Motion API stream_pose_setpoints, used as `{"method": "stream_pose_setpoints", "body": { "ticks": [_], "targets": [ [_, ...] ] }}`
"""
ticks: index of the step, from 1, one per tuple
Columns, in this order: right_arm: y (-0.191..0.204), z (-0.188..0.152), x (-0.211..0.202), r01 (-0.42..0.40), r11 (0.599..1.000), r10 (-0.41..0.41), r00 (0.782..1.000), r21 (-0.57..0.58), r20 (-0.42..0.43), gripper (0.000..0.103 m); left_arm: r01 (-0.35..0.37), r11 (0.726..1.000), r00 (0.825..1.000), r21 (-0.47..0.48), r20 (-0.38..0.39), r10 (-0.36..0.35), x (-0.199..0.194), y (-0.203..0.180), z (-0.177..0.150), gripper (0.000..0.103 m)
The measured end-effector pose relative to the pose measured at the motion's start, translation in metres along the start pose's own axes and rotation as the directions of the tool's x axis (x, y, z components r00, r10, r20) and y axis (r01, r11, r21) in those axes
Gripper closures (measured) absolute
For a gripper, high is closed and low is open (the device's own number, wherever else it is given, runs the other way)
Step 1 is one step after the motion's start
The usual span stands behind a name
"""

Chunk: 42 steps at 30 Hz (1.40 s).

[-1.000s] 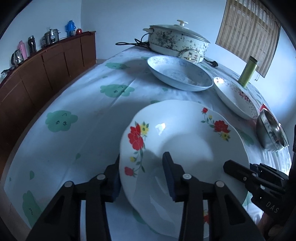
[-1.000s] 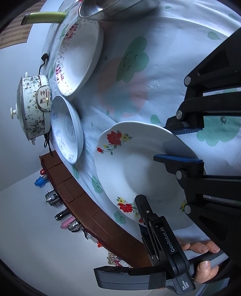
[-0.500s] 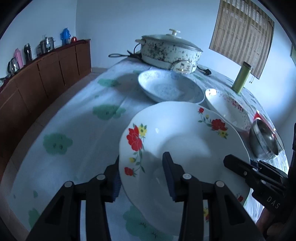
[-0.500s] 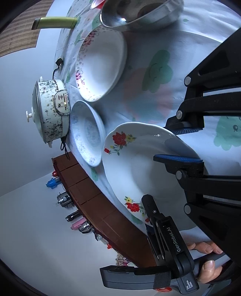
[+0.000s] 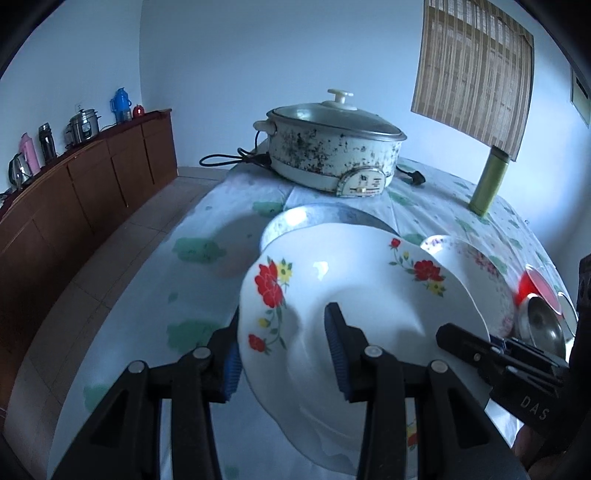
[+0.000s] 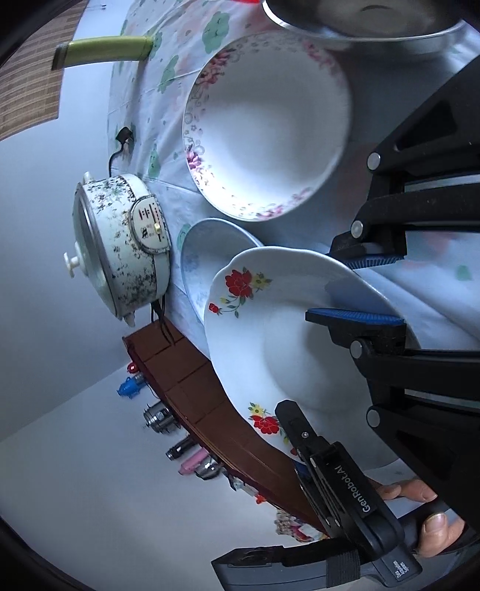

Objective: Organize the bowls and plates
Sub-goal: 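Lift the red-flower plate with the right gripper onto the blue-patterned plate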

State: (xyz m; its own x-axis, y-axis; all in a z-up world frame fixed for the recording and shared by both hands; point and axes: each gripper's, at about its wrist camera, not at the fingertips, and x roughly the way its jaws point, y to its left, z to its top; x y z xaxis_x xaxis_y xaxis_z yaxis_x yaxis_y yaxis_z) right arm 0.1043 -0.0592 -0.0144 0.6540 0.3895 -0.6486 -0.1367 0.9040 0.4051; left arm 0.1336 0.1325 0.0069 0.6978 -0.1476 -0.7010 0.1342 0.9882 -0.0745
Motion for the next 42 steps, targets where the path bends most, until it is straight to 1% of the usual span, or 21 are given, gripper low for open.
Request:
{"method": "stream_pose_setpoints", "body": {
  "ticks": [5,11,20,23,29,31,34,38,42],
  "targets": [
    [-0.007,0.012,0.023,0.014,0.999,-0.014,1.000,0.033,-0.018,0.081,-0.017,1.000,1.000,-0.014,-0.006,0.017,0.023,0.001,0.012,0.064],
    [-0.013,0.025,0.040,0.034,0.998,-0.033,0.999,0.051,-0.019,0.081,-0.033,0.999,0.999,-0.003,-0.021,0.033,0.048,0.001,0.024,0.064],
    [-0.014,0.040,0.051,0.095,0.995,-0.095,0.995,0.027,0.001,0.081,-0.040,0.999,0.998,-0.022,-0.056,0.039,0.074,0.000,0.032,0.065],
    [-0.012,0.045,0.057,0.120,0.993,-0.120,0.993,0.003,0.010,0.081,-0.044,0.999,0.997,-0.033,-0.070,0.042,0.083,0.003,0.036,0.064],
    [-0.011,0.057,0.073,0.137,0.990,-0.138,0.990,-0.025,-0.037,0.081,-0.058,0.996,0.992,-0.067,-0.119,0.050,0.100,0.010,0.039,0.065],
    [-0.011,0.059,0.078,0.140,0.990,-0.141,0.989,-0.030,-0.049,0.081,-0.068,0.996,0.990,-0.059,-0.127,0.060,0.104,0.009,0.039,0.065],
    [-0.014,0.063,0.085,0.139,0.990,-0.141,0.988,-0.025,-0.062,0.081,-0.072,0.996,0.990,-0.052,-0.128,0.065,0.106,0.008,0.041,0.065],
    [-0.013,0.066,0.090,0.180,0.982,-0.182,0.982,-0.052,-0.047,0.080,-0.056,0.996,0.990,-0.064,-0.131,0.047,0.109,0.009,0.042,0.065],
    [-0.010,0.067,0.092,0.213,0.974,-0.215,0.976,-0.082,-0.023,0.078,-0.069,0.996,0.991,-0.049,-0.116,0.063,0.110,0.006,0.042,0.064]
  ]
}}
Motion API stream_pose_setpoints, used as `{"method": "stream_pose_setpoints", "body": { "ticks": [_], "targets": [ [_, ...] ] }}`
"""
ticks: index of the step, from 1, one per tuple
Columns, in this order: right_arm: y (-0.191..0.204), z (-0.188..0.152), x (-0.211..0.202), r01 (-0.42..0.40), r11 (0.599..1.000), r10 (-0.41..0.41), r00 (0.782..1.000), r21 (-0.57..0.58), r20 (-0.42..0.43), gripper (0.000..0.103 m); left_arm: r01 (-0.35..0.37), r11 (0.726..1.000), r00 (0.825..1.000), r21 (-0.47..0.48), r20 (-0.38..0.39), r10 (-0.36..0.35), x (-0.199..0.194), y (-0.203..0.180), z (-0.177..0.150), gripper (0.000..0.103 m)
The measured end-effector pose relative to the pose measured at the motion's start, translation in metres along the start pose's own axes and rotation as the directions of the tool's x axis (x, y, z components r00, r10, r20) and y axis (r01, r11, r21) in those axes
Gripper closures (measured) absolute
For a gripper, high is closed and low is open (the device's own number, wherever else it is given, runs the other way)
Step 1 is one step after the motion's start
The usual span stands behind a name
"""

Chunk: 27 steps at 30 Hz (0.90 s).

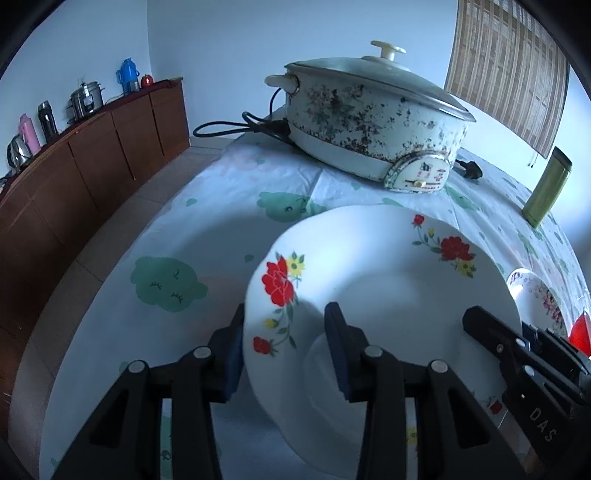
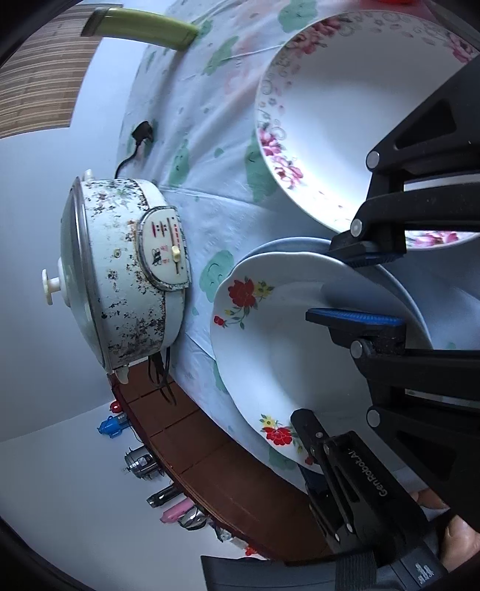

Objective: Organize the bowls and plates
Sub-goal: 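Lift the red-flower plate with the right gripper onto the blue-patterned plate, then open the right gripper and release the stacked plate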

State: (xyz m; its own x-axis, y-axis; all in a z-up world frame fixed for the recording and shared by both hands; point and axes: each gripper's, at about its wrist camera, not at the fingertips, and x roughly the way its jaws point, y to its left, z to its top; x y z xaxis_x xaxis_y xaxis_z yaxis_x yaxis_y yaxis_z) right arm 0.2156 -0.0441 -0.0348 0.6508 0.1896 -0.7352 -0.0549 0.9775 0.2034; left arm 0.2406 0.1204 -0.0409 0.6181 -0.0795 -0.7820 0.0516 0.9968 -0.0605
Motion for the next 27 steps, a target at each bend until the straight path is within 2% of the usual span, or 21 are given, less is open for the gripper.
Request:
{"method": "stream_pose_setpoints", "body": {
  "ticks": [5,7,11,17,27],
  "targets": [
    [0.003,-0.004,-0.001,0.009,0.999,-0.007,0.999,-0.031,0.042,0.076,-0.004,1.000,1.000,0.006,0.015,0.004,-0.001,0.000,-0.001,0.058],
    [0.004,-0.006,-0.002,0.008,0.999,-0.006,0.998,-0.035,0.057,0.075,-0.033,0.999,0.998,0.026,0.046,0.032,-0.006,-0.003,-0.002,0.058],
    [0.002,-0.009,-0.006,-0.045,0.999,0.046,0.995,-0.011,0.083,0.066,-0.071,0.997,0.991,0.038,0.118,0.066,-0.018,-0.003,-0.003,0.046],
    [0.001,-0.013,-0.012,-0.040,0.999,0.038,0.992,0.012,0.118,0.065,-0.074,0.997,0.993,0.030,0.094,0.071,-0.011,0.000,-0.003,0.046],
    [0.010,-0.016,-0.017,0.047,0.998,-0.041,0.990,-0.039,0.138,0.065,-0.117,0.991,0.991,0.058,0.076,0.113,-0.003,-0.005,-0.007,0.045]
  ]
}}
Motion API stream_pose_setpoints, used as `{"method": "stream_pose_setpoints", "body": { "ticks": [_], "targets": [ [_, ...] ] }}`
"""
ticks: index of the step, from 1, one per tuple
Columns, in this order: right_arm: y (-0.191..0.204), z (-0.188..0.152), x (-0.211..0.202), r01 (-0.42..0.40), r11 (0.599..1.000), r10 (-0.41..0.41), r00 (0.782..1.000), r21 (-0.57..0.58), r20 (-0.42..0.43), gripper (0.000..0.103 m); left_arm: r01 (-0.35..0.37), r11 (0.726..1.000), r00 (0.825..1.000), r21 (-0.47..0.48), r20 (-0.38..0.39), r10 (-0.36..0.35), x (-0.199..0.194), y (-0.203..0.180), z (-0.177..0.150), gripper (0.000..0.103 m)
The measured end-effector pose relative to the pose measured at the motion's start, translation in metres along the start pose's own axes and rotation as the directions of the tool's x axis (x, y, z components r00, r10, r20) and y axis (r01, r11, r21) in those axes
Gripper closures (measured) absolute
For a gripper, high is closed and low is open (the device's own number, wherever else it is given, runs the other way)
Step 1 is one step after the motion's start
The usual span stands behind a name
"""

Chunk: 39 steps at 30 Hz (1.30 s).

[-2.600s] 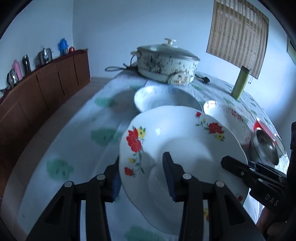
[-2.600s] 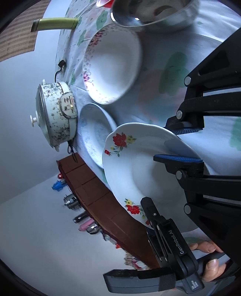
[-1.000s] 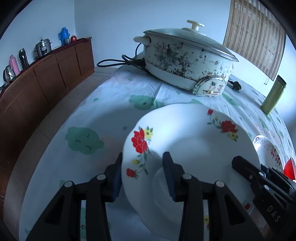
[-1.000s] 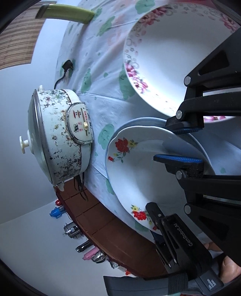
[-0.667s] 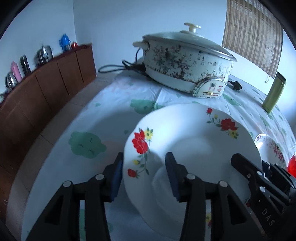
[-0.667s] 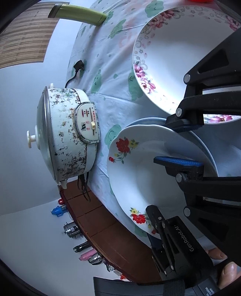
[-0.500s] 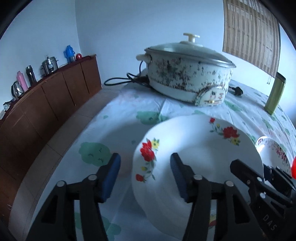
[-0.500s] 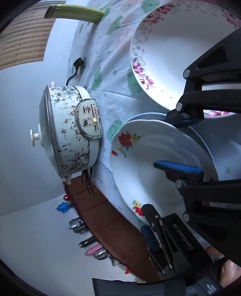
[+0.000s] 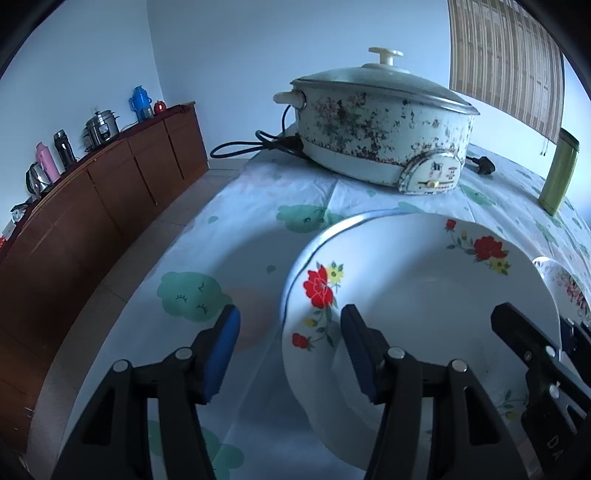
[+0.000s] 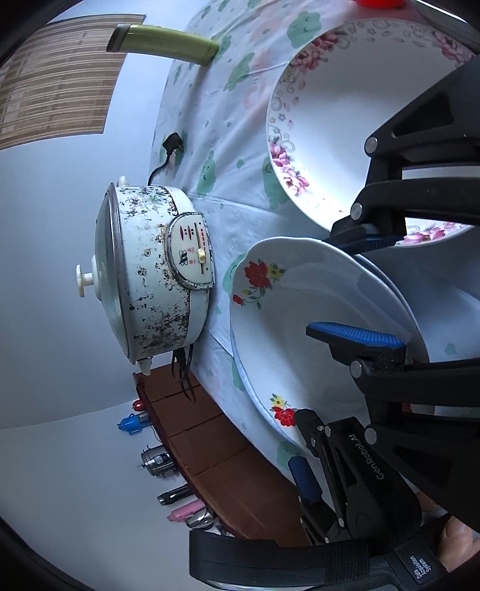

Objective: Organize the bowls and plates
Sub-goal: 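Open the right gripper and release the stacked plate, then move the right gripper toward the pink-floral white bowl rim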

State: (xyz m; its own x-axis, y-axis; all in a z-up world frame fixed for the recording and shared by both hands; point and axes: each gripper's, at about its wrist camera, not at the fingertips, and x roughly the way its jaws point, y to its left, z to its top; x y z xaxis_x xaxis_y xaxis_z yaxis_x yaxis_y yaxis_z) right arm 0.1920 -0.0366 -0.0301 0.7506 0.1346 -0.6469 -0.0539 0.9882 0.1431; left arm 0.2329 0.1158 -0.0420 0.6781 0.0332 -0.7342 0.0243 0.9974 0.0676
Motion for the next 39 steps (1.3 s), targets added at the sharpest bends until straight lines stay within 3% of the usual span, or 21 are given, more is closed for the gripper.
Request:
{"method": "stream_pose_setpoints", "body": {
  "ticks": [5,10,11,12,13,20,28,32,36,39],
  "targets": [
    [0.005,-0.002,-0.003,0.029,0.999,-0.029,1.000,-0.030,0.000,0.065,-0.043,0.998,0.999,0.036,0.026,0.042,-0.003,-0.005,-0.002,0.044],
    [-0.003,-0.003,-0.009,-0.055,0.998,0.055,0.998,0.032,-0.010,0.056,-0.079,0.994,0.996,0.076,0.049,0.076,-0.004,-0.012,-0.004,0.044],
    [-0.004,-0.003,-0.010,-0.046,0.998,0.046,0.999,0.042,-0.015,0.051,-0.074,0.994,0.996,0.077,0.052,0.070,-0.005,-0.012,-0.004,0.043],
    [-0.006,-0.004,-0.010,-0.043,0.998,0.044,0.999,0.055,-0.026,0.039,-0.073,0.994,0.996,0.078,0.056,0.068,-0.005,-0.012,-0.004,0.042],
    [-0.009,-0.005,-0.010,-0.056,0.995,0.059,0.998,0.079,-0.030,0.036,-0.091,0.992,0.995,0.082,0.054,0.086,-0.005,-0.013,-0.004,0.042],
    [-0.026,-0.011,-0.032,-0.064,0.985,0.059,0.998,0.158,0.035,0.036,-0.060,0.997,0.998,0.057,0.034,0.058,-0.001,-0.009,-0.004,0.042],
    [-0.034,-0.030,-0.066,-0.052,0.984,0.037,0.995,0.169,0.092,0.036,-0.069,0.996,0.987,0.059,0.152,0.059,-0.024,-0.013,-0.006,0.042],
    [-0.040,-0.037,-0.080,-0.040,0.984,0.020,0.993,0.174,0.115,0.036,-0.057,0.997,0.985,0.049,0.165,0.049,-0.029,-0.013,-0.009,0.042],
    [-0.047,-0.043,-0.090,-0.044,0.982,0.020,0.992,0.184,0.127,0.036,-0.091,0.994,0.979,0.063,0.190,0.078,-0.036,-0.019,-0.015,0.042],
    [-0.049,-0.043,-0.095,-0.047,0.982,0.021,0.989,0.184,0.143,0.036,-0.093,0.993,0.974,0.071,0.214,0.076,-0.048,-0.027,-0.022,0.036]
  ]
}}
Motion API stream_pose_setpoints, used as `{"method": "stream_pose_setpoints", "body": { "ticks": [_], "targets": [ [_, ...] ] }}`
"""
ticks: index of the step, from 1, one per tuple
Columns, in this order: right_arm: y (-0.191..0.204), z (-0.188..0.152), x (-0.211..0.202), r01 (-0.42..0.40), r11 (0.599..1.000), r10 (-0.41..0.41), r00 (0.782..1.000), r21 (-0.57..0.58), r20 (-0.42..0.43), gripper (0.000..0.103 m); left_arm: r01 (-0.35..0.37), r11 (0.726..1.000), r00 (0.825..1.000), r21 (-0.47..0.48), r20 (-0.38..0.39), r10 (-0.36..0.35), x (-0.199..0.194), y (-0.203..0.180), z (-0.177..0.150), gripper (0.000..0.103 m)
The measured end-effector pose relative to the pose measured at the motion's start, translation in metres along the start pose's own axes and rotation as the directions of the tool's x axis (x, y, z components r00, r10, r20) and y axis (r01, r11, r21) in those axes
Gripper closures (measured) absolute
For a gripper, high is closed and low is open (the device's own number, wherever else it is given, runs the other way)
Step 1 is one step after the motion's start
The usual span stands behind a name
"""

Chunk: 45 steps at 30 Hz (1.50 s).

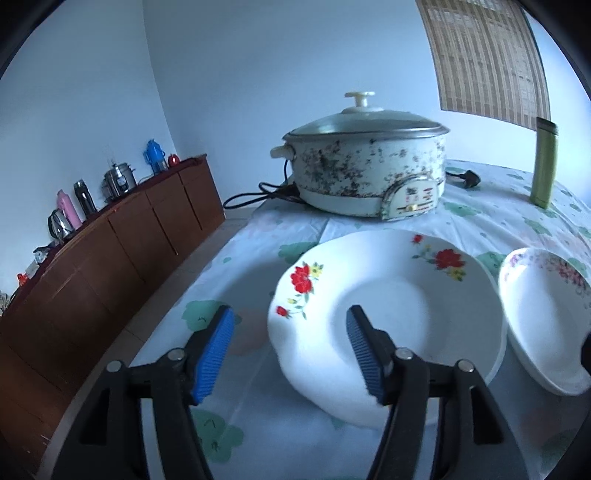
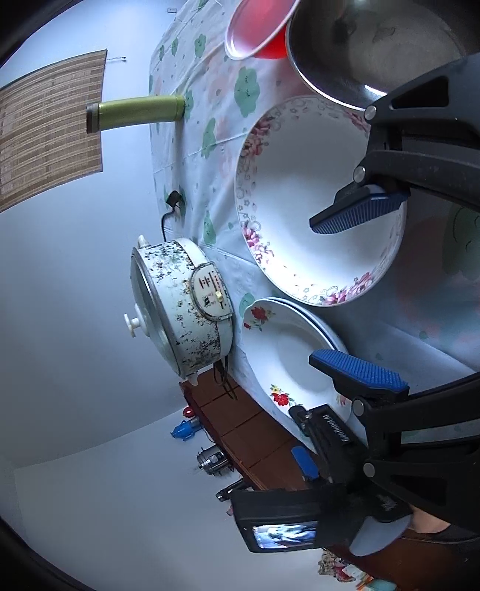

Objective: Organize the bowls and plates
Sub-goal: 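Move the right gripper toward the pink-floral white bowl rim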

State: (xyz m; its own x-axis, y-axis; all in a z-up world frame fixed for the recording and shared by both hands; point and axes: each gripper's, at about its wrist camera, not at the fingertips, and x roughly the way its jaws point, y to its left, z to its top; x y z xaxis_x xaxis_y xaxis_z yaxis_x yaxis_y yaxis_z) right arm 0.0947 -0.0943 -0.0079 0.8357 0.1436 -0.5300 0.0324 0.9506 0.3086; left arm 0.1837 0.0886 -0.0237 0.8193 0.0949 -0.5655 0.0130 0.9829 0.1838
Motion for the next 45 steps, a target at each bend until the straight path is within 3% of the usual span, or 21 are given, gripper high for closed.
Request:
{"method": "stream_pose_setpoints", "body": {
  "ticks": [11,14,18,24,40,43,45],
  "targets": [
    [0.008,0.000,-0.011,-0.044,0.998,0.044,0.999,-0.034,0.014,0.036,-0.009,1.000,1.000,-0.022,0.003,0.009,-0.030,-0.019,-0.012,0.035],
    [0.006,0.005,-0.016,-0.057,0.998,0.058,0.998,-0.021,0.018,0.036,0.028,0.998,0.999,-0.054,-0.021,-0.029,-0.035,-0.019,-0.015,0.035],
    [0.000,0.012,-0.022,-0.034,0.999,0.035,0.998,-0.014,0.045,0.036,0.039,0.998,0.999,-0.045,-0.025,-0.040,-0.044,-0.031,-0.020,0.035],
    [-0.015,0.016,-0.023,-0.014,1.000,0.014,1.000,0.019,0.021,0.036,0.080,0.996,0.995,-0.025,-0.060,-0.081,-0.054,-0.053,-0.028,0.035],
    [-0.045,0.016,-0.051,0.007,1.000,-0.007,1.000,0.022,0.005,0.036,0.105,0.989,0.982,-0.102,-0.145,-0.119,-0.058,-0.077,-0.030,0.037],
    [-0.058,0.020,-0.055,-0.002,1.000,0.003,1.000,0.027,-0.030,0.047,0.115,0.988,0.978,-0.102,-0.162,-0.131,-0.059,-0.087,-0.030,0.037],
    [-0.070,0.024,-0.057,0.005,1.000,-0.004,0.998,0.027,-0.064,0.048,0.122,0.987,0.976,-0.101,-0.167,-0.138,-0.059,-0.092,-0.029,0.037]
  ]
}}
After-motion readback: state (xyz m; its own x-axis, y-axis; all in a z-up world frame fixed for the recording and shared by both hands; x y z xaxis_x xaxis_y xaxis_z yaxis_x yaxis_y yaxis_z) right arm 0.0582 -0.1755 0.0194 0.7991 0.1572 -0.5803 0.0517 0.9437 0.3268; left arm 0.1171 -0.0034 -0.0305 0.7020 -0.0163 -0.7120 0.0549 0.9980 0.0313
